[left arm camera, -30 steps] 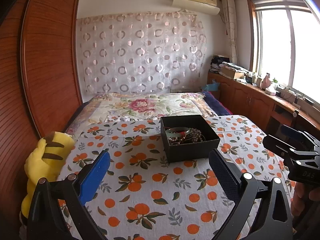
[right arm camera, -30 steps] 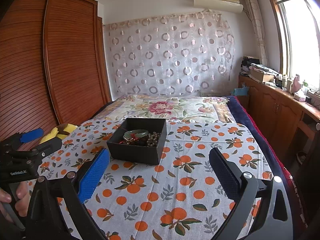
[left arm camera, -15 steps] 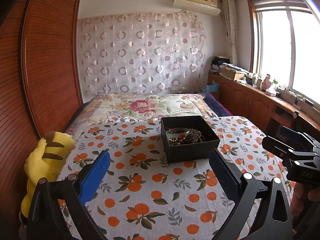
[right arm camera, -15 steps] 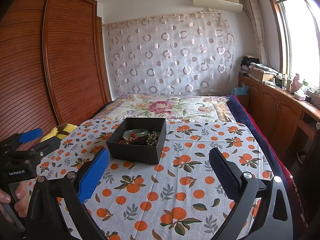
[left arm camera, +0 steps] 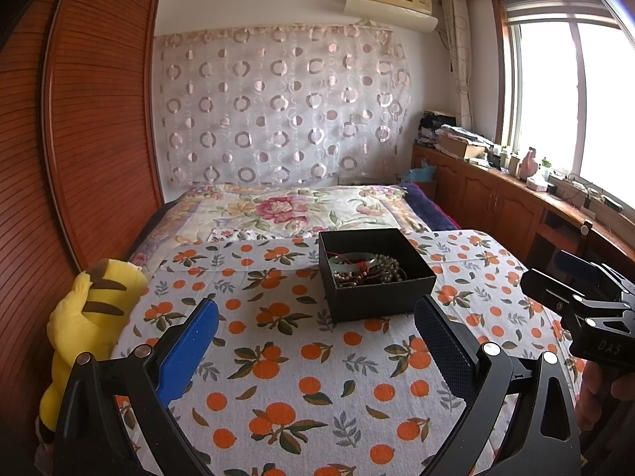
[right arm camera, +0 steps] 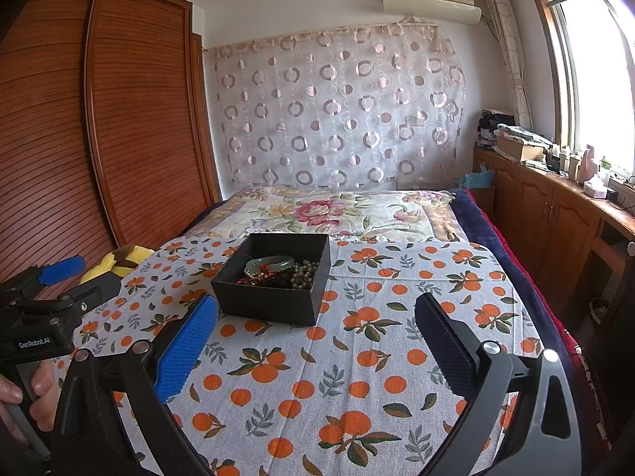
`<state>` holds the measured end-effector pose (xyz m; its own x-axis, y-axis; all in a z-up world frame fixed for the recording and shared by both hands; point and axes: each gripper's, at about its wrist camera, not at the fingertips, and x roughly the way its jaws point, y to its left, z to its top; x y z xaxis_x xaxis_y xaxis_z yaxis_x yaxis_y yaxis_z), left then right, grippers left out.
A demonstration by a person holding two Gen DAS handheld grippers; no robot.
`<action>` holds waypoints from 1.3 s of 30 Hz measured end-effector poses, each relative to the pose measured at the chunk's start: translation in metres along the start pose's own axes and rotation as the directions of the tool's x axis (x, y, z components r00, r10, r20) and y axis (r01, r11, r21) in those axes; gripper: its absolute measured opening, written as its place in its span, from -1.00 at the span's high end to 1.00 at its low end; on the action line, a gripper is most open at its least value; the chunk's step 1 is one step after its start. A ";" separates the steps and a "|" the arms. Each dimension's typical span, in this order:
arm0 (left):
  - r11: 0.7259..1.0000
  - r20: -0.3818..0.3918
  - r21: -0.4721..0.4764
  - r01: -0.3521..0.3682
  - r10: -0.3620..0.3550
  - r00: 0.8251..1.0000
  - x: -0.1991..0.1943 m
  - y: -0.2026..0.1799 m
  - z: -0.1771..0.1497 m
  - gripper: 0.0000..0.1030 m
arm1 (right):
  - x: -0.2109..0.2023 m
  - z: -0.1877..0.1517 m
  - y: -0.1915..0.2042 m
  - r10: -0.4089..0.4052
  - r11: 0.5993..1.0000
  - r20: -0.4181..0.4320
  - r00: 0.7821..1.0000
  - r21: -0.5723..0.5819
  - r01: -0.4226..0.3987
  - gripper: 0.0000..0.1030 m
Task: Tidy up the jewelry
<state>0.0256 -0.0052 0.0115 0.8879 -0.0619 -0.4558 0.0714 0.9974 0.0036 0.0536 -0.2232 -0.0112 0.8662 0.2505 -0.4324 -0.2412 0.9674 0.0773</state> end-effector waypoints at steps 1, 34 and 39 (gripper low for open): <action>1.000 0.000 0.000 0.000 0.000 1.000 0.000 0.000 -0.001 -0.85 | 0.000 0.000 0.000 0.001 1.000 0.000 1.000 0.000 -0.001 -0.95; 1.000 -0.004 -0.003 0.002 -0.002 1.000 0.001 0.000 0.000 -0.85 | 0.001 -0.002 0.003 0.003 1.000 -0.003 1.000 0.006 -0.003 -0.95; 1.000 -0.004 -0.002 0.003 -0.003 1.000 0.001 -0.002 -0.002 -0.85 | 0.003 -0.003 0.004 0.001 1.000 -0.002 1.000 0.006 -0.001 -0.95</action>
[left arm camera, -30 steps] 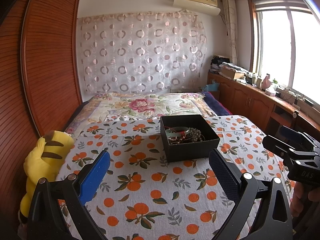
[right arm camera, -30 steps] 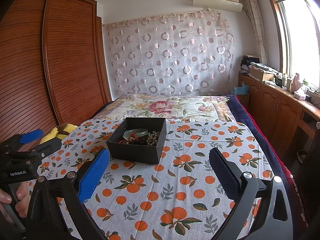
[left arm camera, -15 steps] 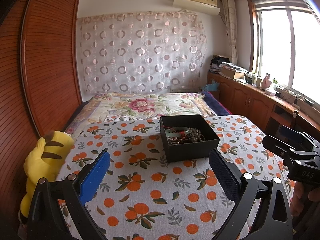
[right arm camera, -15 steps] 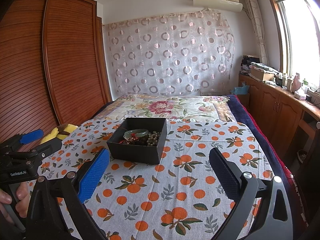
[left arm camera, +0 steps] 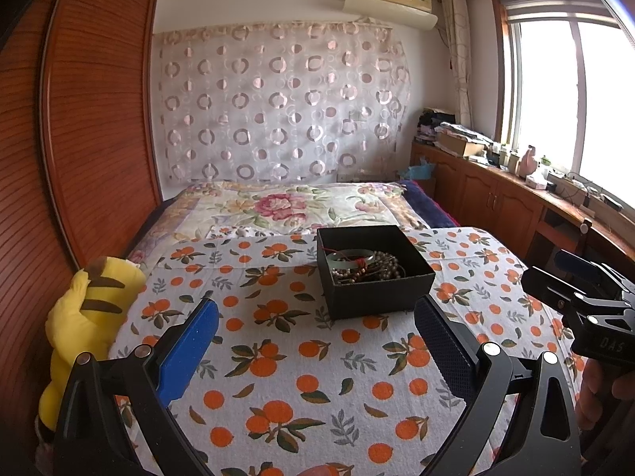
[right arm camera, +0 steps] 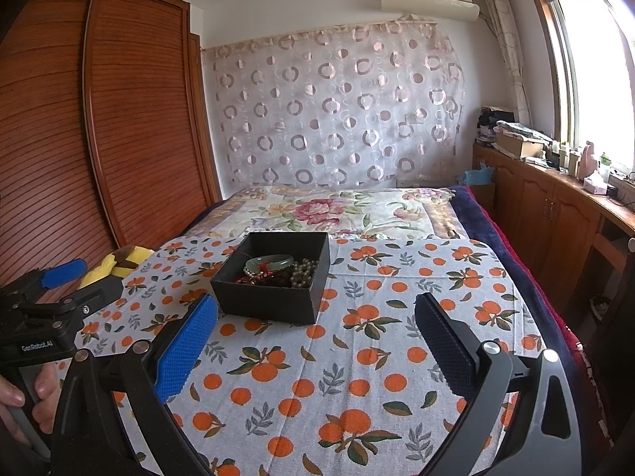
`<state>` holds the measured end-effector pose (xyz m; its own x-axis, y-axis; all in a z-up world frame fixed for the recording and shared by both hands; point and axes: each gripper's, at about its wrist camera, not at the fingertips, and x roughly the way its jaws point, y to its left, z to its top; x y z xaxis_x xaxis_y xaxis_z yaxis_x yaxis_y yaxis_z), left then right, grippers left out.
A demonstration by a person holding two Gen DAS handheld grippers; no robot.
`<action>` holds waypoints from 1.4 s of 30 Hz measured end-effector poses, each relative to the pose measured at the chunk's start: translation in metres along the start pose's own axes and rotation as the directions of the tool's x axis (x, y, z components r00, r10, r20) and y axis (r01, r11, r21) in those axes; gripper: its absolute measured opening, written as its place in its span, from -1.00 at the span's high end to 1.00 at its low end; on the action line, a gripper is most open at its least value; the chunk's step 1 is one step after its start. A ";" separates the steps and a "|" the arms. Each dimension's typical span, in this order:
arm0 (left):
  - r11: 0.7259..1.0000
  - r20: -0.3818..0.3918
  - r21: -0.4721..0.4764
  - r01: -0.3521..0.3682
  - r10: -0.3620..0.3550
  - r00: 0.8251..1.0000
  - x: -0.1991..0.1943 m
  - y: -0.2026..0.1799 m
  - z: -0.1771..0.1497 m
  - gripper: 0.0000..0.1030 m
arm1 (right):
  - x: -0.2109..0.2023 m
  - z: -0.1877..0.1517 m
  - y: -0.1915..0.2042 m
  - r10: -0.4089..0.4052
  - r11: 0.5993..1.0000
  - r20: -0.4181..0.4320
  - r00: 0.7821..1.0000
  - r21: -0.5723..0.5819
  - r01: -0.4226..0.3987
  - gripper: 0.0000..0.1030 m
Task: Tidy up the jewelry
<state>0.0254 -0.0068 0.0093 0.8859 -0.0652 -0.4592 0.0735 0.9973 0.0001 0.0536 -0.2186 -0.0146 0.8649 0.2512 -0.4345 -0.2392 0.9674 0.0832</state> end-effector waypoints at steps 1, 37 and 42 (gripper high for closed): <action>1.000 0.000 0.000 0.001 -0.001 1.000 -0.001 -0.001 -0.001 -0.85 | 0.000 0.001 -0.001 0.000 1.000 0.001 1.000 -0.001 0.000 -0.95; 1.000 0.004 -0.004 0.006 -0.006 1.000 0.000 -0.004 -0.003 -0.85 | -0.001 0.000 -0.002 0.001 1.000 0.002 1.000 0.000 -0.001 -0.95; 1.000 0.002 -0.003 0.005 -0.005 1.000 0.000 -0.003 -0.003 -0.85 | -0.001 0.000 -0.002 0.001 1.000 0.002 1.000 0.002 -0.001 -0.95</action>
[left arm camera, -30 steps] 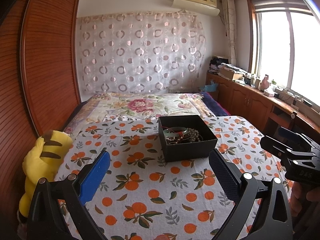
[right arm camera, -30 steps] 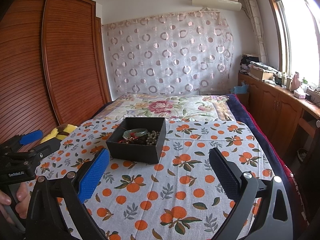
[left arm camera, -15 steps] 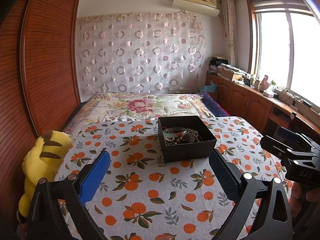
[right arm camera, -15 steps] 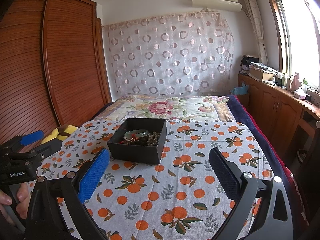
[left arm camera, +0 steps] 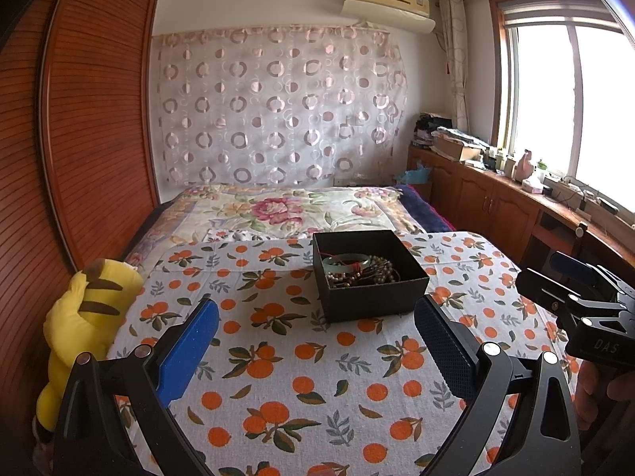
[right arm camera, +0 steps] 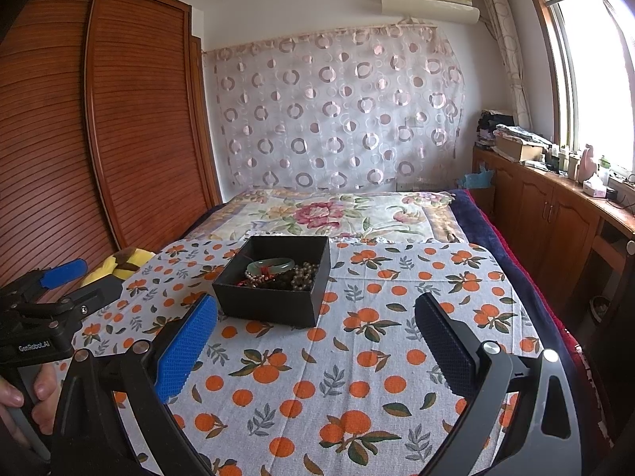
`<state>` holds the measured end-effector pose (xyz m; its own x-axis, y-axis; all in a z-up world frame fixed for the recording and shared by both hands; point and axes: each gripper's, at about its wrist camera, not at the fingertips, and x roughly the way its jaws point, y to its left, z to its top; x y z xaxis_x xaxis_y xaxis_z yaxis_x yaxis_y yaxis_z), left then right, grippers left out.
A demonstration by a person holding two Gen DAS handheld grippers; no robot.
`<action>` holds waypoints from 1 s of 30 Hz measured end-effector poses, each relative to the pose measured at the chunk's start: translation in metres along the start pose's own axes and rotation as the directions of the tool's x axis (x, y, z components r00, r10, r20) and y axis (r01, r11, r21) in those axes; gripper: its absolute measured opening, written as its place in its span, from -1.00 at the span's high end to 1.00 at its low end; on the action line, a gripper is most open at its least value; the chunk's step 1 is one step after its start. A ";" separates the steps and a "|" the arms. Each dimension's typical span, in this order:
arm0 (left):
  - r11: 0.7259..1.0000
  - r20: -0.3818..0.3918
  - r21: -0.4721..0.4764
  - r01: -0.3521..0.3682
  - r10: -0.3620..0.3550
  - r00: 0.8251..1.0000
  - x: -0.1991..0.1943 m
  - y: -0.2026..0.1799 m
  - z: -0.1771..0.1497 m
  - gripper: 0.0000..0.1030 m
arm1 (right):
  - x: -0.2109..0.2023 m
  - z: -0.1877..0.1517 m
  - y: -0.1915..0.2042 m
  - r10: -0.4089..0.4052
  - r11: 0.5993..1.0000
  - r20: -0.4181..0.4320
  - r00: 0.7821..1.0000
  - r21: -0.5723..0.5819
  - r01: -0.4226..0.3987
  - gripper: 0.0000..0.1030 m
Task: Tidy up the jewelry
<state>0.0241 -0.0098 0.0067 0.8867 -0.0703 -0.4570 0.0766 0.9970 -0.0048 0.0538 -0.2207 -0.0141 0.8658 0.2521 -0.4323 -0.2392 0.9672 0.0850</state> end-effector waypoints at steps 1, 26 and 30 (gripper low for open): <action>1.000 0.001 0.002 -0.001 0.001 1.000 -0.001 -0.002 -0.001 -0.85 | 0.000 0.000 0.000 0.001 1.000 -0.001 1.000 0.001 -0.001 -0.95; 1.000 0.000 -0.007 -0.006 0.006 1.000 -0.003 -0.007 0.003 -0.85 | 0.000 0.000 0.000 -0.001 1.000 0.002 1.000 0.000 0.001 -0.95; 1.000 0.000 -0.005 -0.008 0.008 1.000 -0.003 -0.005 0.004 -0.85 | 0.000 0.000 0.000 -0.001 1.000 0.001 1.000 -0.001 0.001 -0.95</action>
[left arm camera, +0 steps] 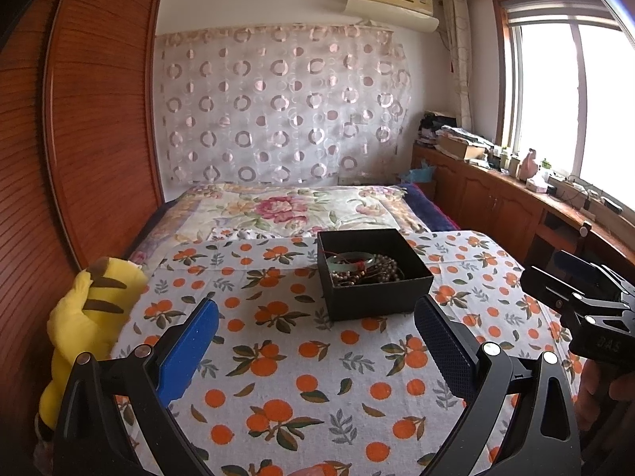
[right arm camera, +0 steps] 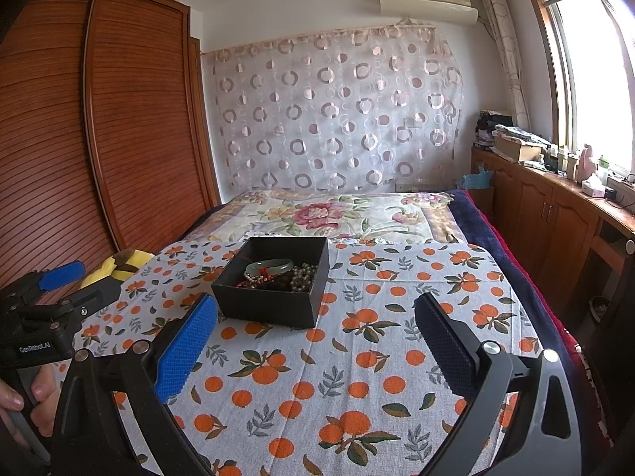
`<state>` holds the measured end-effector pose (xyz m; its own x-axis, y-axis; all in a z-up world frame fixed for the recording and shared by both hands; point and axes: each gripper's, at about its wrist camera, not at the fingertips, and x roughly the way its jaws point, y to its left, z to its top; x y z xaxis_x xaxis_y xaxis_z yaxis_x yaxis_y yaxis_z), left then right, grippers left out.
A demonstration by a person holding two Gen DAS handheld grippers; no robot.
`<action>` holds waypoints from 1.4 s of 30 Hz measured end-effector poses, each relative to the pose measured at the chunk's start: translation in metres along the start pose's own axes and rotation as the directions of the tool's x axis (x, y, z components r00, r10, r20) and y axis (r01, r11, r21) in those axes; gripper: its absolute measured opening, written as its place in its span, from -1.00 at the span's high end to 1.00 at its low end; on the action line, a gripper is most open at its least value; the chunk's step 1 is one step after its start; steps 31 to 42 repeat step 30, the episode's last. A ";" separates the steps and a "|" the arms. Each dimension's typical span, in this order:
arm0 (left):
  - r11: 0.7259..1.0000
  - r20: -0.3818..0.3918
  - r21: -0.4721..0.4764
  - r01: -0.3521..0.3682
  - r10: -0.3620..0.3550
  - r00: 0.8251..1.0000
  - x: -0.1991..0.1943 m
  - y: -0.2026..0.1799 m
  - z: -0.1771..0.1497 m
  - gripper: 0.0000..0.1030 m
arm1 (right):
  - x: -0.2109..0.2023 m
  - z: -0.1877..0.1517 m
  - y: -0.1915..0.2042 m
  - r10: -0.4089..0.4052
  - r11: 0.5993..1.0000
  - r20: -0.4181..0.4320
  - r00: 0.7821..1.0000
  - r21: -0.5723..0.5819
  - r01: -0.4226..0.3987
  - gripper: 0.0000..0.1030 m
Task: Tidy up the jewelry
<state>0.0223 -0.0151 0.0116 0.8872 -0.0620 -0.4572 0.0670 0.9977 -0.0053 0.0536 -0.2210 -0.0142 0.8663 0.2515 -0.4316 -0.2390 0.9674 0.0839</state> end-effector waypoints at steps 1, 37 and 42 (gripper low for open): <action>1.000 0.000 -0.001 0.002 -0.002 1.000 0.000 -0.001 0.000 -0.85 | 0.000 0.000 0.000 0.000 1.000 0.000 1.000 0.001 0.000 -0.95; 1.000 0.004 0.000 0.005 -0.005 1.000 -0.003 0.001 0.005 -0.85 | 0.000 0.000 0.000 -0.001 1.000 0.003 1.000 0.000 0.001 -0.95; 1.000 0.004 0.000 0.005 -0.005 1.000 -0.003 0.001 0.005 -0.85 | 0.000 0.000 0.000 -0.001 1.000 0.003 1.000 0.000 0.001 -0.95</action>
